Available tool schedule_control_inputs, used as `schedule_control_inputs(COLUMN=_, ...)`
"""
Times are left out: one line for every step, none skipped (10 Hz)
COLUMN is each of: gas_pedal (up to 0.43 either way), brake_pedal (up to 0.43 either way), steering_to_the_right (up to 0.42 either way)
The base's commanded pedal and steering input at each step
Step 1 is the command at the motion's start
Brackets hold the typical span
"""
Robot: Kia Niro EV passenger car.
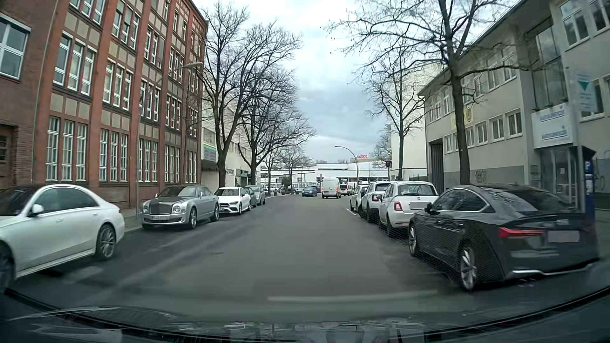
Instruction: Follow the waypoints while adhering to traffic rules and regulations
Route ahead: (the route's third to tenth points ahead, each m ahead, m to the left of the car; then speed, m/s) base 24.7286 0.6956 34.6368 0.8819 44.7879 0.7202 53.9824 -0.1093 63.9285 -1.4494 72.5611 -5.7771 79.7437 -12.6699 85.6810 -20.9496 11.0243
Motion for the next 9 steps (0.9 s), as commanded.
schedule_control_inputs(gas_pedal=0.0, brake_pedal=0.012, steering_to_the_right=0.003)
schedule_control_inputs(gas_pedal=0.0, brake_pedal=0.012, steering_to_the_right=0.003)
schedule_control_inputs(gas_pedal=0.0, brake_pedal=0.012, steering_to_the_right=0.004)
schedule_control_inputs(gas_pedal=0.0, brake_pedal=0.012, steering_to_the_right=0.005)
schedule_control_inputs(gas_pedal=0.0, brake_pedal=0.012, steering_to_the_right=0.006)
schedule_control_inputs(gas_pedal=0.0, brake_pedal=0.012, steering_to_the_right=0.006)
schedule_control_inputs(gas_pedal=0.0, brake_pedal=0.012, steering_to_the_right=0.006)
schedule_control_inputs(gas_pedal=0.0, brake_pedal=0.012, steering_to_the_right=0.006)
schedule_control_inputs(gas_pedal=0.0, brake_pedal=0.012, steering_to_the_right=0.007)
